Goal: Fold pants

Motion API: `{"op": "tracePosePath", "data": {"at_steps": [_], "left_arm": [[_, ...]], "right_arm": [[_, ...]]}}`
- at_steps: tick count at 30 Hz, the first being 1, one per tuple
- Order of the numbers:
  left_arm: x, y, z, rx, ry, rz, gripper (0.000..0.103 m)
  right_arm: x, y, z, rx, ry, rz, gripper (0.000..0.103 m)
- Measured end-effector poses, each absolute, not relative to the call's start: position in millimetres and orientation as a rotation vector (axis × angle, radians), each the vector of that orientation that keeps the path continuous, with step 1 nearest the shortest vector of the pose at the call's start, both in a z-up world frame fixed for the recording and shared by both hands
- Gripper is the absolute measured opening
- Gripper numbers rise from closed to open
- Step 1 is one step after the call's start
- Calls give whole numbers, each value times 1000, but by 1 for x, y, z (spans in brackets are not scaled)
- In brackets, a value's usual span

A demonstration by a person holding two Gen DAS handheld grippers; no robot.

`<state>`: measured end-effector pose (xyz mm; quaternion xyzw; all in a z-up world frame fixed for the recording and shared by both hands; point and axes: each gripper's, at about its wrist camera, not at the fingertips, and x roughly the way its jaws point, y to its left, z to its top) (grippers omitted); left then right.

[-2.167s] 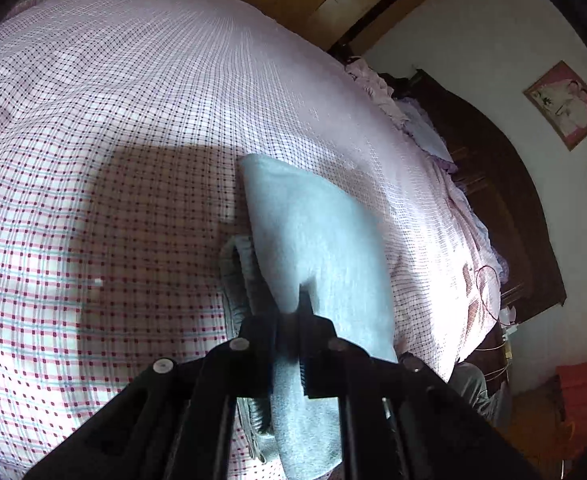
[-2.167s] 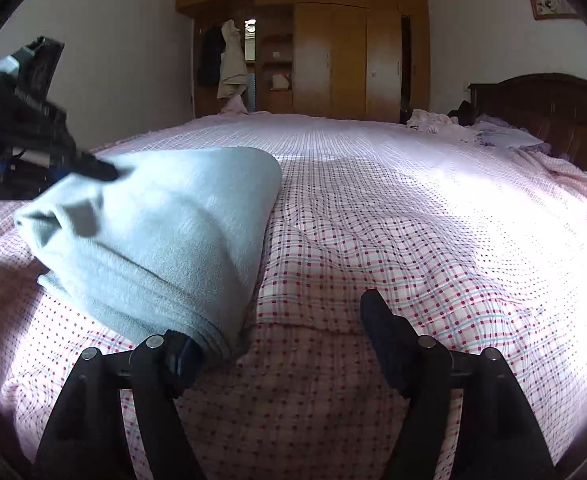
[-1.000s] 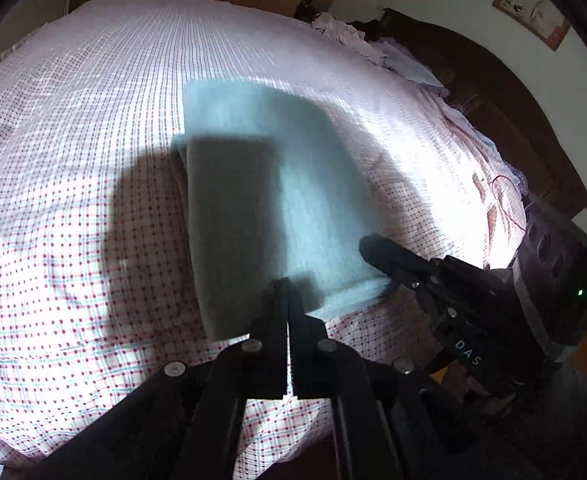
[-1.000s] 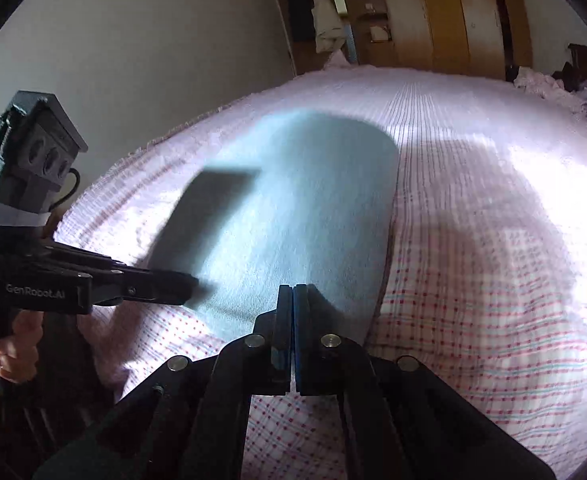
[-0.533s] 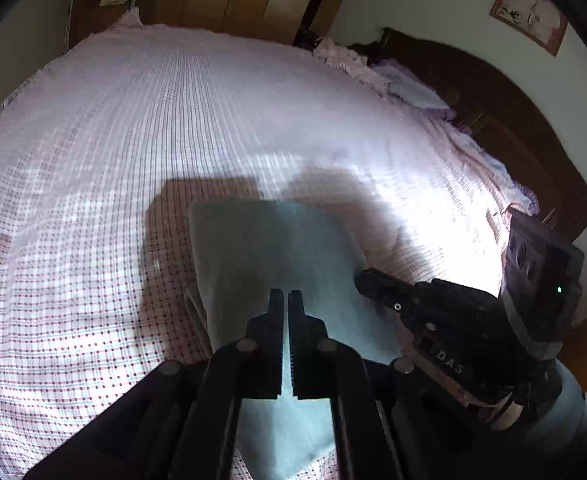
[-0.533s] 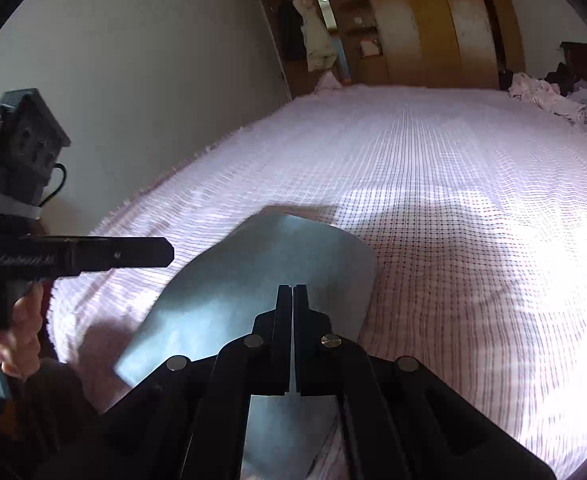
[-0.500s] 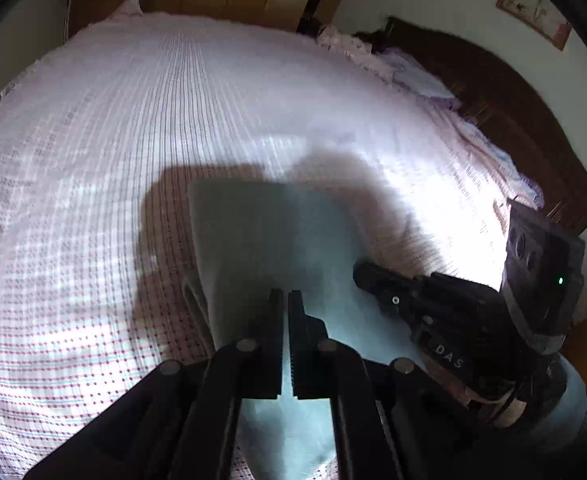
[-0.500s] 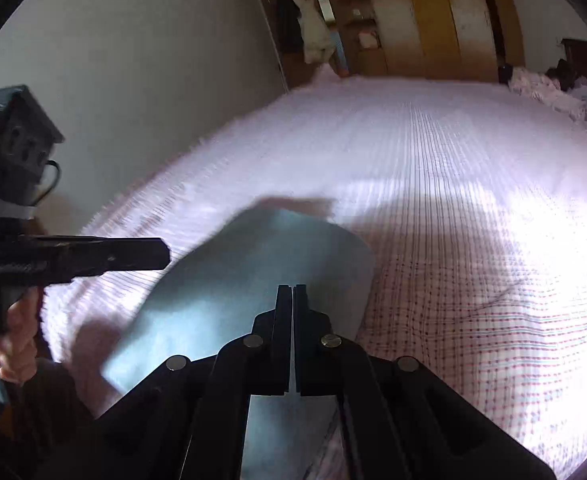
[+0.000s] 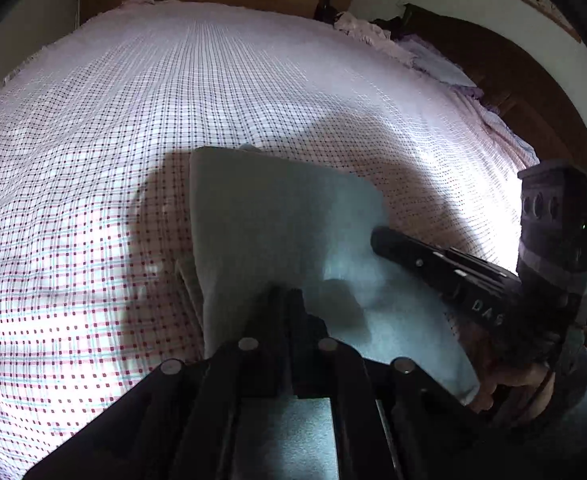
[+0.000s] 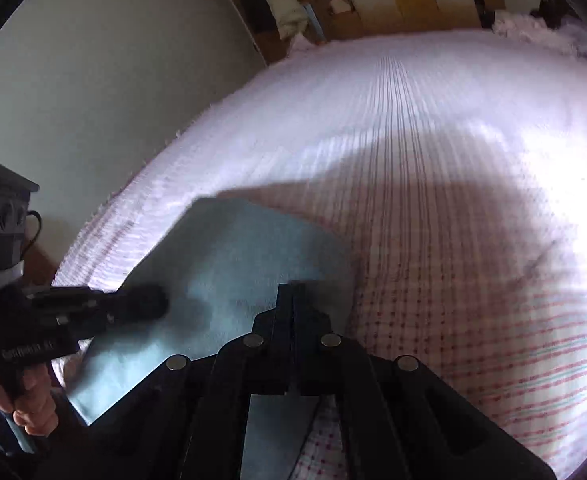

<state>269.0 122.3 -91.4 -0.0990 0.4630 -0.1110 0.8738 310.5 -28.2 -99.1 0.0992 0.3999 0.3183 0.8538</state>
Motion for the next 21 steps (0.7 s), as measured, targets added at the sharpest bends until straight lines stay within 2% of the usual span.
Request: {"op": "tracePosePath", "data": {"at_steps": [3, 4, 5, 6, 7, 8, 9, 10, 11, 17, 21], "left_arm": [[261, 136, -77, -265, 951, -252, 2], [257, 142, -72, -273, 950, -257, 11], [251, 148, -66, -282, 943, -266, 19], [245, 153, -62, -297, 933, -280, 38], [239, 159, -59, -324, 921, -312, 57], [234, 163, -58, -343, 920, -341, 65], [231, 165, -58, -347, 920, -353, 75], [227, 168, -59, -340, 920, -347, 80], [225, 170, -62, -329, 927, -331, 80], [216, 181, -99, -467, 1044, -354, 80], [223, 180, -103, -483, 1048, -388, 80]], "right_arm": [[308, -44, -90, 292, 841, 661, 0], [304, -51, -85, 310, 832, 649, 0], [303, -59, -82, 323, 827, 641, 9], [301, -66, -79, 341, 825, 643, 15], [299, -74, -77, 365, 824, 650, 27], [294, -85, -77, 393, 824, 658, 38], [291, -95, -79, 423, 831, 663, 43], [289, -103, -81, 452, 846, 663, 54], [288, -109, -85, 476, 865, 660, 57], [282, -133, -106, 538, 942, 665, 57], [277, -131, -108, 524, 968, 706, 60]]}}
